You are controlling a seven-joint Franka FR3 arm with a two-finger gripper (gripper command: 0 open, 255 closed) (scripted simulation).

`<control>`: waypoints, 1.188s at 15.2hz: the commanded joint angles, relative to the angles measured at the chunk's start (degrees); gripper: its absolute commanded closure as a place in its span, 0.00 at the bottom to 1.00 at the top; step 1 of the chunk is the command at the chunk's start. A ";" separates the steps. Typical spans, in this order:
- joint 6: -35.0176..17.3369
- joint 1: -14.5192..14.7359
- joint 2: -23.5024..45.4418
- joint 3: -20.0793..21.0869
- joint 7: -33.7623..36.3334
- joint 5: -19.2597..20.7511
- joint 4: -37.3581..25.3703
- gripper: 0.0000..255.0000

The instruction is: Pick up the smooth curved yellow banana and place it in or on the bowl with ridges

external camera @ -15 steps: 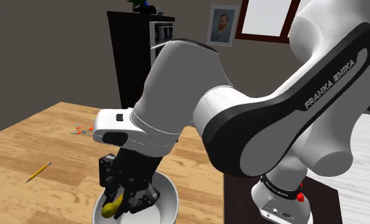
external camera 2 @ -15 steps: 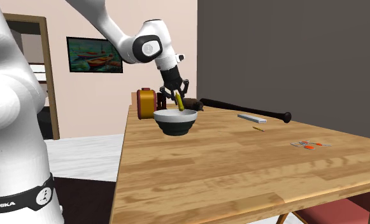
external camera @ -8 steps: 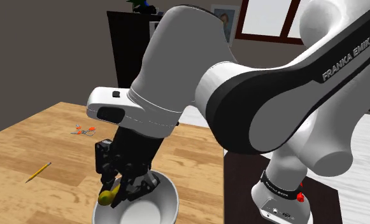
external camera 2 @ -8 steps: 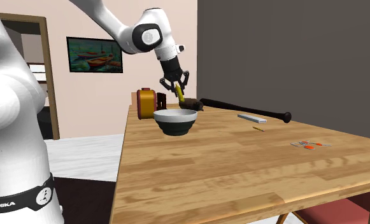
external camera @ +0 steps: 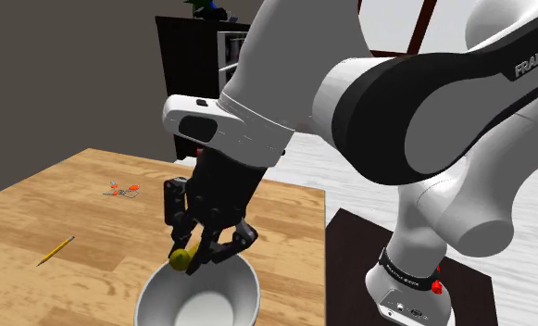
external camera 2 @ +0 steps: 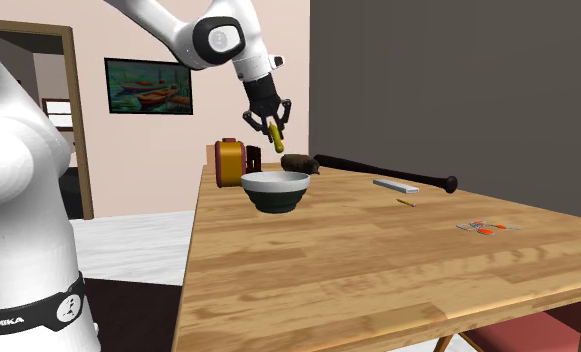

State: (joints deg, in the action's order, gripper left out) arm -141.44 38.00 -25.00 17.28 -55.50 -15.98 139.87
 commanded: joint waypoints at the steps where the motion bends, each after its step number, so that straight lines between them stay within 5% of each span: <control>1: -0.60 0.25 -0.67 -0.24 -0.46 -0.42 1.34 1.00; 18: -12.01 1.15 4.38 0.80 -1.98 -2.16 7.76 1.00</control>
State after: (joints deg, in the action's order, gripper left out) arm -153.36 39.16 -20.69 18.07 -57.48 -18.13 147.63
